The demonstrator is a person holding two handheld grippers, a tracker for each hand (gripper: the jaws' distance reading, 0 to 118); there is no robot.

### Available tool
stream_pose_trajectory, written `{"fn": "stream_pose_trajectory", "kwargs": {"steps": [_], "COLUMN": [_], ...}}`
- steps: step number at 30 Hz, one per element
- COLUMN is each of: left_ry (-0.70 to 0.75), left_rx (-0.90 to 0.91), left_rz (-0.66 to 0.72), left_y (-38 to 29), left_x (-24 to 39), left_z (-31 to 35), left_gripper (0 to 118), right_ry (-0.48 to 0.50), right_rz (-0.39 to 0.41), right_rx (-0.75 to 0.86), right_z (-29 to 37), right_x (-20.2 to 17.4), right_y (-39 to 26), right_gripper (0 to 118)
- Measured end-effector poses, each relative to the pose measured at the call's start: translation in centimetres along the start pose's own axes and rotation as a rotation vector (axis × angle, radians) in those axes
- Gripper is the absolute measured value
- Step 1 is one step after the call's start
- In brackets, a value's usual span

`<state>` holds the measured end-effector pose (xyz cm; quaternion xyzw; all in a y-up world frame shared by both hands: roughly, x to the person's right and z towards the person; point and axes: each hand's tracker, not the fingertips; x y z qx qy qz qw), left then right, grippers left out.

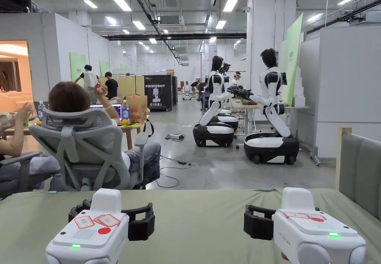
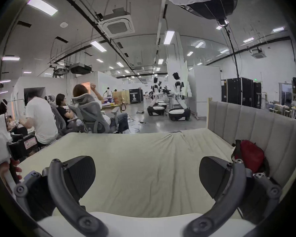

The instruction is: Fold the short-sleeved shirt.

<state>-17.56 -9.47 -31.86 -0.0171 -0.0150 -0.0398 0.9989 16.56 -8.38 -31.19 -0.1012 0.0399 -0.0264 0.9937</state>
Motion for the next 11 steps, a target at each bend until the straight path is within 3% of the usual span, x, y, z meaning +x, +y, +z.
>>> {"fn": "stream_pose_trajectory", "kwargs": {"steps": [4,7,11], "left_ry": [0.003,0.004,-0.001], "left_rx": [0.000,0.002,0.012], "left_rz": [0.002,0.005,0.012], "left_y": [0.00,0.14,0.45], "left_x": [0.02,0.06,0.13], "left_z": [0.12,0.30,0.68], "left_gripper": [118,118,118], "right_ry": [-0.012,-0.095,-0.090], "right_rz": [-0.037,0.018,0.065], "right_rx": [-0.009,0.020,0.016], "right_z": [0.08,0.18,-0.02], "right_x": [0.09,-0.42,-0.34], "right_y": [-0.07,-0.53,-0.77], "right_gripper": [118,118,118]}}
